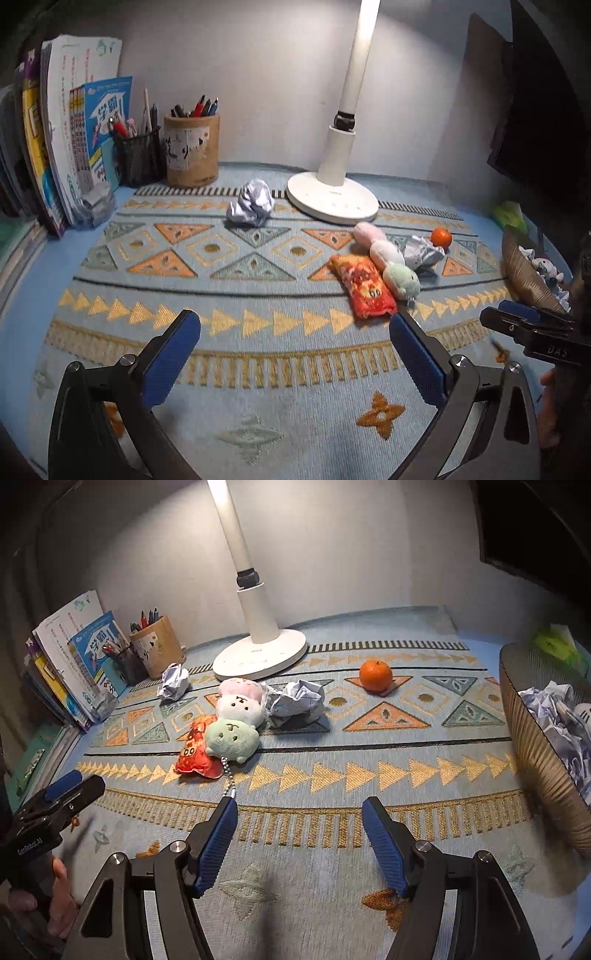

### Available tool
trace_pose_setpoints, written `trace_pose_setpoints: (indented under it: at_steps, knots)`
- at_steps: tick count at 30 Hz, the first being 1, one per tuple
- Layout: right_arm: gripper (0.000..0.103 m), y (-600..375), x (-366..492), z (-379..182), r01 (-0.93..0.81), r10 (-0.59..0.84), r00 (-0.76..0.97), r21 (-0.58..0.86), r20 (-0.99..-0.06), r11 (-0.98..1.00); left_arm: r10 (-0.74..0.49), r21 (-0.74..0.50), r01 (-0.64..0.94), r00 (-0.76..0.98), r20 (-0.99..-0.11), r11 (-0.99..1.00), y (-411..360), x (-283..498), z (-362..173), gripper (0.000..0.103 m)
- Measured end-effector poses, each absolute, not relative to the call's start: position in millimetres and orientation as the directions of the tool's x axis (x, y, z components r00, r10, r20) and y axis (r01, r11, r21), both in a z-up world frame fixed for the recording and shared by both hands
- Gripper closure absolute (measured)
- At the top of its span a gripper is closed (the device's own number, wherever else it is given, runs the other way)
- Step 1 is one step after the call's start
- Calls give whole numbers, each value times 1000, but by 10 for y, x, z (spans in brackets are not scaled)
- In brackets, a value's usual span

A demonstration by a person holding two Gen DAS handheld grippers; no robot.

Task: Organize objects
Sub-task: 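Move both tools back over the desk toward the paper balls by the lamp, then grasp a paper ball with the left tool while the right tool grasps another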

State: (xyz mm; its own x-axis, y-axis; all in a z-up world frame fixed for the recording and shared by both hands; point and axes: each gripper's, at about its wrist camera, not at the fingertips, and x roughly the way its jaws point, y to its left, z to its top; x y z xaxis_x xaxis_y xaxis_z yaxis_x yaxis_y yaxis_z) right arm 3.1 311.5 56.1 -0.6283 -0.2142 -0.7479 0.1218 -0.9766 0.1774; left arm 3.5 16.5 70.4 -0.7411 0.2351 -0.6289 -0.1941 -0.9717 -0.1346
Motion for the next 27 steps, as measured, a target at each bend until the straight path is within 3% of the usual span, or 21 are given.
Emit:
trace_pose_setpoints:
  at_steps: [5,17,19,21,23,24,25,27]
  knots:
    - [35,3063,-420,683,116,-225,-619,196,-752,-974,232,-84,-227,-766,-599,-970,119,-465,1006,1]
    - [35,2978,-1144,276,121,-251,-609,225,-752,-967,195,-104,-172,-687,-701,-980,211,-1903,364,3]
    - [36,2973,-1161,246,121,-245,-609,217,-755,-969,184,-96,-165,-673,-716,-982,258,-1985,288,14]
    - [44,2982,-1162,236,134,-273,-607,242,-746,-961,181,-93,-166,-659,-730,-982,295,-2027,242,20]
    - [46,2966,-1150,246,128,-253,-621,222,-742,-967,154,-66,-156,-663,-732,-986,323,-2032,233,35]
    - [47,2960,-1144,251,132,-252,-624,218,-740,-967,159,-69,-160,-660,-734,-985,327,-2034,224,51]
    - [49,2953,-1136,259,137,-256,-627,219,-736,-966,159,-68,-162,-657,-737,-984,328,-2032,215,56]
    - [50,2947,-1112,286,145,-257,-639,214,-725,-966,158,-66,-161,-672,-724,-985,317,-1993,243,59]
